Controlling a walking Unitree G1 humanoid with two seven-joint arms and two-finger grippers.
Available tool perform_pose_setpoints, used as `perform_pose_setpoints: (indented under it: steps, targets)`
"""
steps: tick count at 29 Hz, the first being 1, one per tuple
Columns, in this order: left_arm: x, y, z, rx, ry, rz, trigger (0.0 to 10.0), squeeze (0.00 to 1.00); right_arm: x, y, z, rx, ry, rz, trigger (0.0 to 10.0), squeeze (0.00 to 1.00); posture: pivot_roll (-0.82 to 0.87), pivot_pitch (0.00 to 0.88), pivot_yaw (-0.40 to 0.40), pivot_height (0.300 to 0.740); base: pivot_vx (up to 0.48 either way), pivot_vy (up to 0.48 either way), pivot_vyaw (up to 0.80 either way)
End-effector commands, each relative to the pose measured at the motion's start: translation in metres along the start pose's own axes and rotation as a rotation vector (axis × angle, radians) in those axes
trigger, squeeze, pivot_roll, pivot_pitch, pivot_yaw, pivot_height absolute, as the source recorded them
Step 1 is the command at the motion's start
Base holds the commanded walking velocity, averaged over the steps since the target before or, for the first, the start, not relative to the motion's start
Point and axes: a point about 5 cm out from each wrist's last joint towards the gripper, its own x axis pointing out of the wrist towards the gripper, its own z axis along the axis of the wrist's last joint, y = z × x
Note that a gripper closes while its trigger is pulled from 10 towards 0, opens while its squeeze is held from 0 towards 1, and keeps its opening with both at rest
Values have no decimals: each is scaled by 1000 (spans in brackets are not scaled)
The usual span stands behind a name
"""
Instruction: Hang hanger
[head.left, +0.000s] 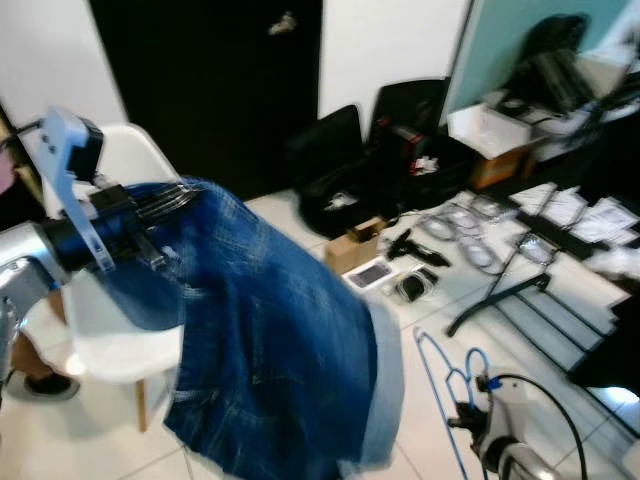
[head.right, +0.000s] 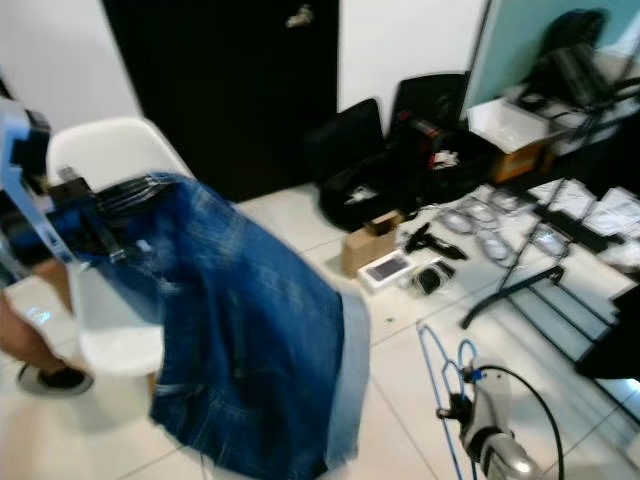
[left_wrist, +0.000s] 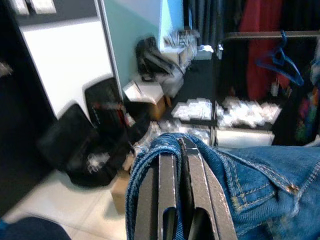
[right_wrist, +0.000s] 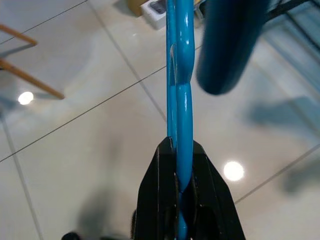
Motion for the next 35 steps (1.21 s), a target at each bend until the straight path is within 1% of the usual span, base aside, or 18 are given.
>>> perform_pose_setpoints:
  steps: [1,2,3,5,8,11,12,13,15,16,17,18,19,24,27,30,33,35]
  targets:
    - [4,-13,0,-4,-18,-100,10000,0,2,6,1,-8,-2,18,10000,0,-41,52,9,740,0,0,-800]
    - [4,-13,0,-4,-18,-100,10000,0,2,6,1,-8,-2,18,10000,0,-41,52,9,740,0,0,-800]
    - [4,-34,-13,-13,33,-253,10000,0,4,8,3,-10,-9,26,10000,0,-41,52,9,740,0,0,-800]
    - [4,-34,-13,-13,33,-253,10000,0,4,8,3,-10,-9,26,10000,0,-41,52,9,740,0,0,-800]
    - [2,-47,-32,-8,114,-336,10000,0,5,10,6,-6,-19,35,10000,0,-45,55,11,740,0,0,-800]
    - [2,-49,-49,-3,176,-328,10000,0,6,10,7,6,-26,40,10000,0,-45,55,11,740,0,0,-800]
    - [2,-48,-68,2,250,-295,10000,0,6,10,8,21,-31,44,10000,0,-45,57,12,740,0,0,-800]
    - [2,-48,-68,2,250,-295,10000,0,6,10,8,21,-31,44,10000,0,-45,57,12,740,0,0,-800]
    - [3,-52,-125,6,416,-168,10000,0,6,10,9,46,-39,48,10000,0,-46,58,13,740,0,0,-800]
    - [3,-52,-125,6,416,-168,10000,0,6,10,9,46,-39,48,10000,0,-46,58,13,740,0,0,-800]
    - [1,-57,-150,11,494,-119,10000,0,6,9,10,51,-39,53,10000,0,-50,60,15,740,0,0,-800]
    - [1,-57,-150,11,494,-119,10000,0,6,9,10,51,-39,53,10000,0,-50,60,15,740,0,0,-800]
    - [-8,-68,-194,40,632,-60,10000,0,5,7,10,36,-31,68,10000,0,-57,63,16,740,0,0,-800]
    - [-16,-74,-217,66,708,-39,10000,0,4,5,10,21,-27,79,10000,0,-63,65,21,740,0,0,-800]
    - [-27,-74,-240,30,799,37,10000,0,3,5,10,8,-34,88,10000,0,-65,68,29,740,0,0,-800]
    - [-30,-74,-246,16,827,56,10000,0,3,6,10,10,-40,91,10000,0,-65,68,29,740,0,0,-800]
    - [-50,-83,-272,-146,956,153,10000,0,6,19,12,52,-72,117,10000,0,-78,72,33,740,0,0,-800]
    - [-53,-86,-277,-173,979,172,10000,0,7,22,13,63,-79,125,10000,0,-82,72,32,740,0,0,-800]
